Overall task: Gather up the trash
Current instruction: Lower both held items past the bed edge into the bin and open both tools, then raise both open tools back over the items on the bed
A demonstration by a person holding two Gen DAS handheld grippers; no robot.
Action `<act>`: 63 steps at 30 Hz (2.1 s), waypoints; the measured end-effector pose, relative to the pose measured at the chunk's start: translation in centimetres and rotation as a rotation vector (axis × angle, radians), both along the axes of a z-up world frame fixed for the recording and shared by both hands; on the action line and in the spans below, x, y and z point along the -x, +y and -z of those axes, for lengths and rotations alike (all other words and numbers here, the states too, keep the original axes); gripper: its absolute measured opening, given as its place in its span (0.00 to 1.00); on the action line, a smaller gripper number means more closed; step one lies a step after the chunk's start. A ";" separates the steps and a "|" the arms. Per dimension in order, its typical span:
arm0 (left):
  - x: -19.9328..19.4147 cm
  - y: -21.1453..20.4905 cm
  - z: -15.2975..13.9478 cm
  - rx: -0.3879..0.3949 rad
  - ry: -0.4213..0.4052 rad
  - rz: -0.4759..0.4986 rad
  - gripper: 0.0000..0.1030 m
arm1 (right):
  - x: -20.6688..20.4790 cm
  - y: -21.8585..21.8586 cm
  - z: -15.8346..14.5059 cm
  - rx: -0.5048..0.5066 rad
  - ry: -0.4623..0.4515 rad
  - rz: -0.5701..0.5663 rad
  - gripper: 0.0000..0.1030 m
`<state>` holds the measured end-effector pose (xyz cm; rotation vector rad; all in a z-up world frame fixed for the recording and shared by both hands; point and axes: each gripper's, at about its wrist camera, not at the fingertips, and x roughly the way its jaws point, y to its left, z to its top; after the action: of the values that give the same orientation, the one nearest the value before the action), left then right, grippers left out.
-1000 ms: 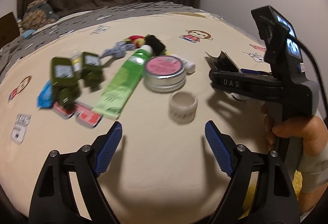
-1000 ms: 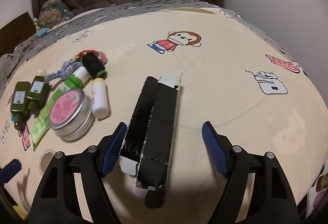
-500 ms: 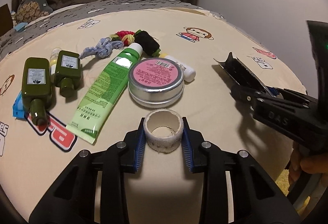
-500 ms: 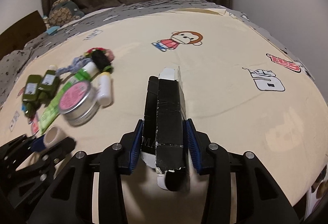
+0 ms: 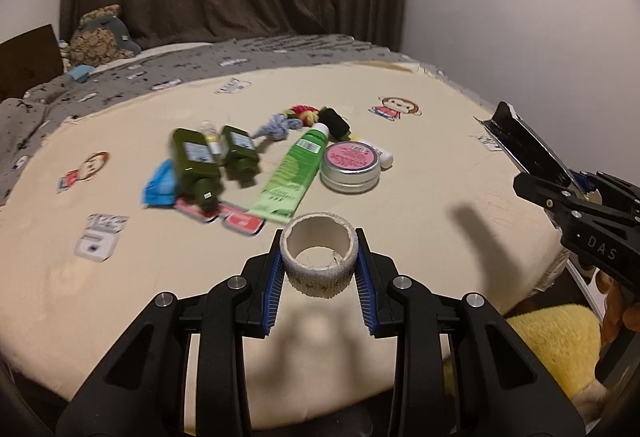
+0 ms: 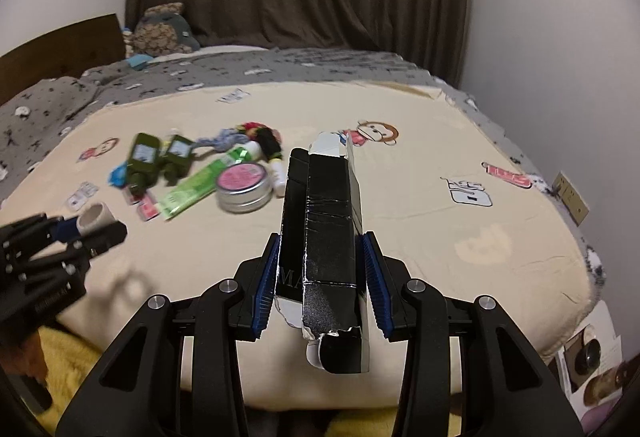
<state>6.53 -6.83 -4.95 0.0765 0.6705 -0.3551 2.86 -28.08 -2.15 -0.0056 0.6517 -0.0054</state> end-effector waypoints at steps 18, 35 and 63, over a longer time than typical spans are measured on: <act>10.6 3.6 6.7 -0.044 0.142 0.033 0.30 | 8.7 4.4 8.7 -0.116 0.265 -0.194 0.40; 10.3 3.5 18.6 -0.112 0.524 0.084 0.30 | 7.3 7.8 20.0 -0.195 0.626 -0.228 0.41; 7.7 4.9 11.8 -0.133 0.305 -0.011 0.78 | 4.3 3.4 10.1 -0.060 0.177 -0.079 0.86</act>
<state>-1.15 -1.90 -16.76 0.1473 0.9961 -0.3145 -1.48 -24.69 -12.20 0.0263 0.8283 0.0920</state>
